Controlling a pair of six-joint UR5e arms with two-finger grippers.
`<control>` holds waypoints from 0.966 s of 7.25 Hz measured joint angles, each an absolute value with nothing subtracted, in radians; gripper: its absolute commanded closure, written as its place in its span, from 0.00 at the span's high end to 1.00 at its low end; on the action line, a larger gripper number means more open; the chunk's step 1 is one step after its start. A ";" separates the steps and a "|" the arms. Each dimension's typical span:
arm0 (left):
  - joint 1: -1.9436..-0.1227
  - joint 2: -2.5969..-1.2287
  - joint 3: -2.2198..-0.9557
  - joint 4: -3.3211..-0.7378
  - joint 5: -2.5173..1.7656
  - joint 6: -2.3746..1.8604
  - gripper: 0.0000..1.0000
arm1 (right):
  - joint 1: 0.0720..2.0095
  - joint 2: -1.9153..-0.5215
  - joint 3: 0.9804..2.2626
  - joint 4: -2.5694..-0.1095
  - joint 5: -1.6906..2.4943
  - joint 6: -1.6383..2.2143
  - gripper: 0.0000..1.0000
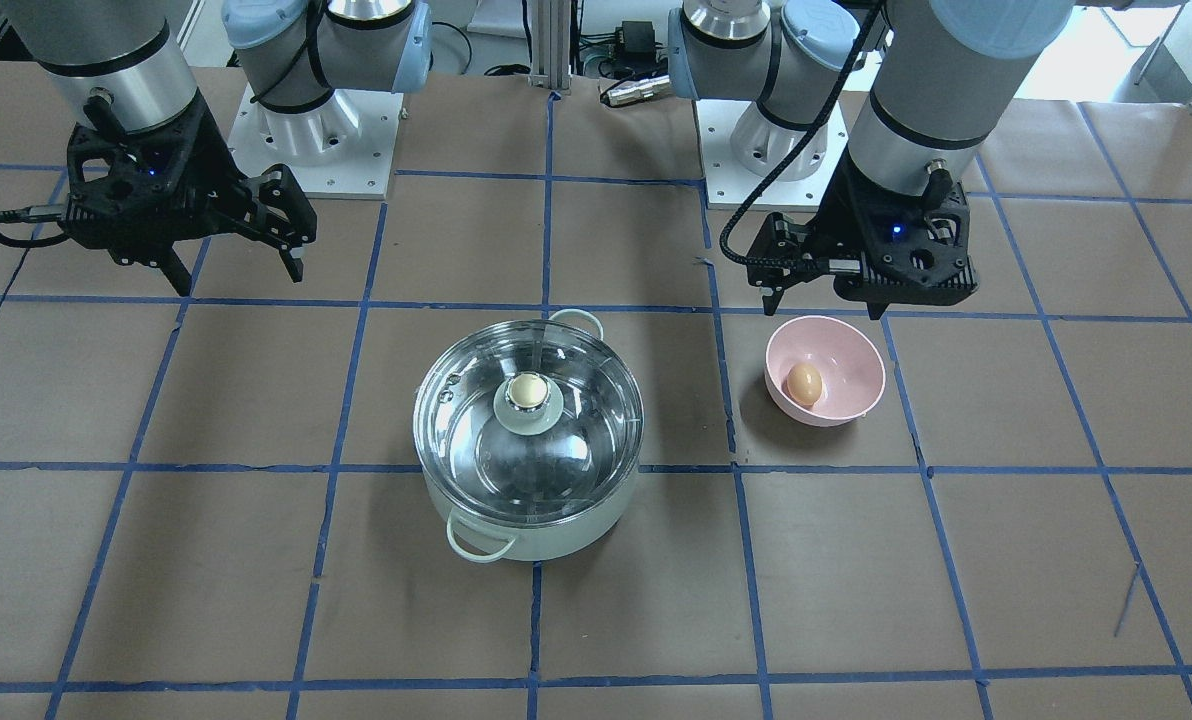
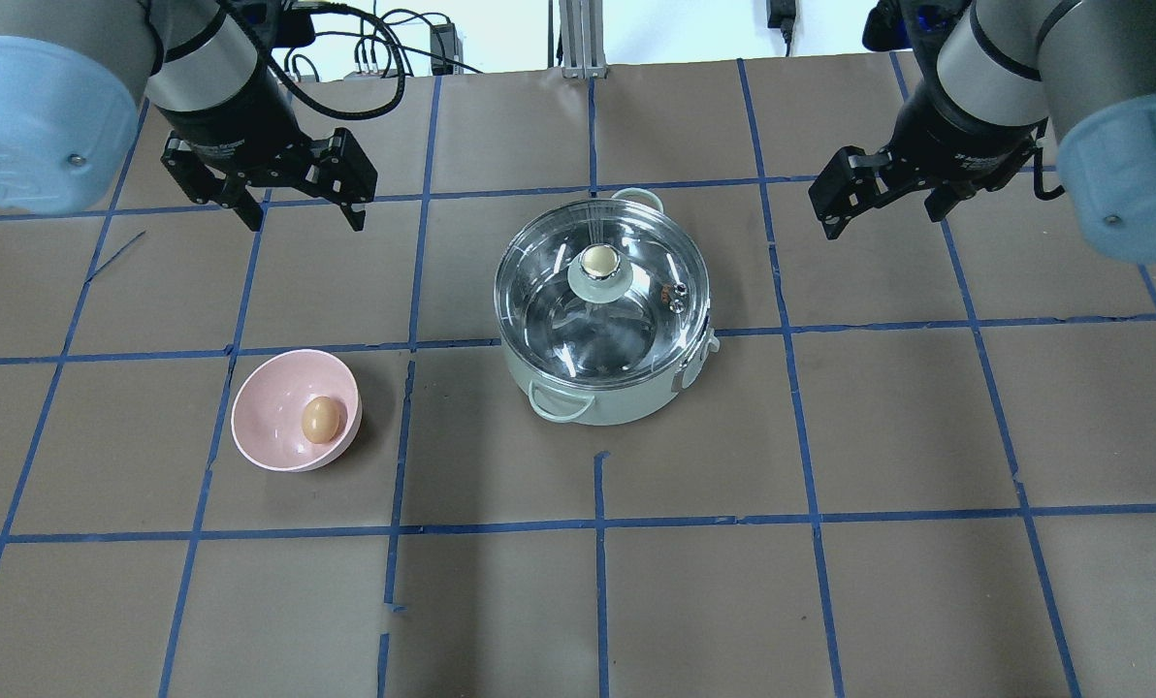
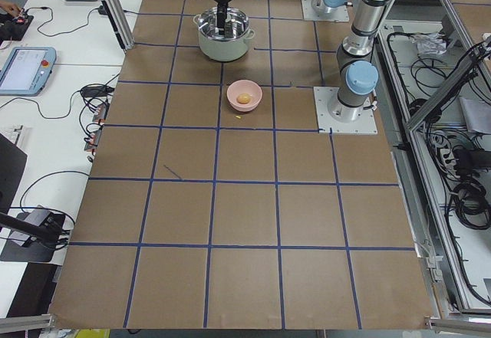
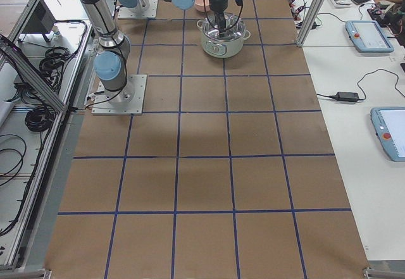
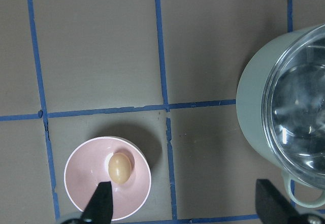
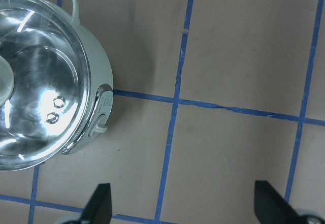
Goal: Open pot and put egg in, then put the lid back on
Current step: 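Move the left gripper toward the egg while the right gripper approaches the lid, then lower the left gripper into the pink bowl while the right gripper reaches the lid knob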
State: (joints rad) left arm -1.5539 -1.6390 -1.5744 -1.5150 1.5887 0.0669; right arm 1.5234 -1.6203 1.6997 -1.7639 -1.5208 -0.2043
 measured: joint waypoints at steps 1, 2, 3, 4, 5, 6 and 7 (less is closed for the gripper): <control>-1.516 -1.632 -1.623 -1.524 1.590 0.143 0.93 | 1.525 -1.620 1.699 -1.768 -1.521 -0.203 1.00; -1.486 -1.625 -1.684 -1.516 1.598 0.218 0.94 | 1.532 -1.617 1.696 -1.772 -1.521 -0.198 1.00; -1.470 -1.621 -1.750 -1.481 1.626 0.269 0.94 | 1.547 -1.610 1.692 -1.779 -1.522 -0.184 1.00; -1.455 -1.622 -1.810 -1.431 1.657 0.314 0.94 | 1.567 -1.598 1.690 -1.790 -1.525 -0.159 1.00; -1.432 -1.629 -1.865 -1.382 1.673 0.356 0.94 | 1.590 -1.575 1.688 -1.809 -1.528 -0.124 1.00; -1.411 -1.648 -1.918 -1.326 1.689 0.395 0.94 | 1.614 -1.545 1.680 -1.834 -1.532 -0.085 1.00; -1.401 -1.670 -1.956 -1.278 1.716 0.421 0.94 | 1.632 -1.520 1.666 -1.849 -1.533 -0.051 1.00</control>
State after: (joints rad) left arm -1.4012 -1.6702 -1.9559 -1.2784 1.7161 0.4212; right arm 1.6323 -1.5200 1.6659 -1.8488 -1.5330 -0.0514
